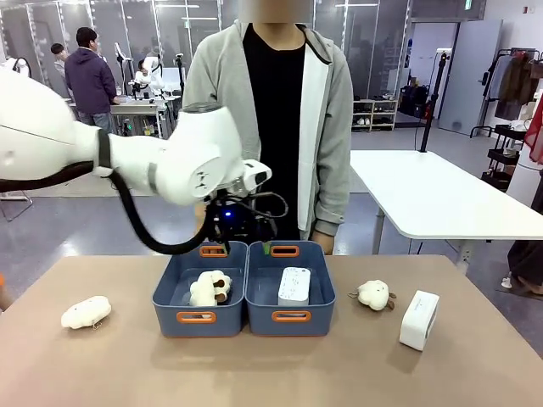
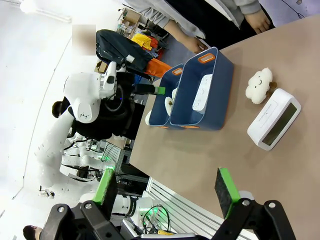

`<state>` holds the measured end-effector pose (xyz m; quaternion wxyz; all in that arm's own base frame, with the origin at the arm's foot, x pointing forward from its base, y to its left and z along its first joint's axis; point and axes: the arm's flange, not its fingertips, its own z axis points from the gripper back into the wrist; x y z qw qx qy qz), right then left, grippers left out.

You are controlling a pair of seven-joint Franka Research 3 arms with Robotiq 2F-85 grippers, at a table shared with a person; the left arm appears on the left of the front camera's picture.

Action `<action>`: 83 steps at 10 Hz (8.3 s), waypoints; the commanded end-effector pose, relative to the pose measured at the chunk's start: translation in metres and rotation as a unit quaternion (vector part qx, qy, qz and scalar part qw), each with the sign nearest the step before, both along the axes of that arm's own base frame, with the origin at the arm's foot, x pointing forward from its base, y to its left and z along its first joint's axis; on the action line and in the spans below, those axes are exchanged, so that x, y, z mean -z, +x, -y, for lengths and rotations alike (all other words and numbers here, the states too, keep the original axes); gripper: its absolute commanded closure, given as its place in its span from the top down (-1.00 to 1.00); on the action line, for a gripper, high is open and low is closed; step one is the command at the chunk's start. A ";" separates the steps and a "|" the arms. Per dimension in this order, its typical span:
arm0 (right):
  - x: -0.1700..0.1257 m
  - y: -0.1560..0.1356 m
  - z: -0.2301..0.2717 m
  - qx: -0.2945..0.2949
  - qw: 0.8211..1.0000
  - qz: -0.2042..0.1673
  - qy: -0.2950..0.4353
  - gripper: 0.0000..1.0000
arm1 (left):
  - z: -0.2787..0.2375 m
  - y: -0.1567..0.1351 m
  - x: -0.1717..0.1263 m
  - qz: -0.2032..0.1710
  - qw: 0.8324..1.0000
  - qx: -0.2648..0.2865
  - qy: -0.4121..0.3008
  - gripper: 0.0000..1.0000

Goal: Sort the digital clocks into the basket.
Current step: Pick up the Digital clock from the table and place it into the empty Plastic storage basket.

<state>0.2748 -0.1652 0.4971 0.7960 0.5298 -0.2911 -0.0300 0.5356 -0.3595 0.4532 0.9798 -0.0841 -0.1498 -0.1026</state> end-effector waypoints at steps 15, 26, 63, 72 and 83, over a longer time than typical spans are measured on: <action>-0.001 0.001 0.001 -0.001 1.000 0.012 0.001 1.00 | -0.515 -0.177 -0.011 0.150 0.849 0.006 -0.506 1.00; -0.001 0.001 0.001 -0.001 1.000 0.012 0.001 1.00 | -0.531 -0.188 0.017 0.140 0.849 -0.014 -0.510 1.00; 0.177 0.231 -0.197 0.274 0.765 -0.435 -0.387 -1.00 | -0.531 -0.188 0.017 0.140 0.849 -0.014 -0.510 1.00; 0.037 0.207 -0.221 -0.026 0.906 -0.354 -0.228 -1.00 | -0.531 -0.188 0.017 0.140 0.849 -0.014 -0.510 1.00; -0.027 0.061 -0.073 -0.134 0.977 -0.167 -0.020 -1.00 | -0.531 -0.188 0.017 0.140 0.849 -0.014 -0.510 1.00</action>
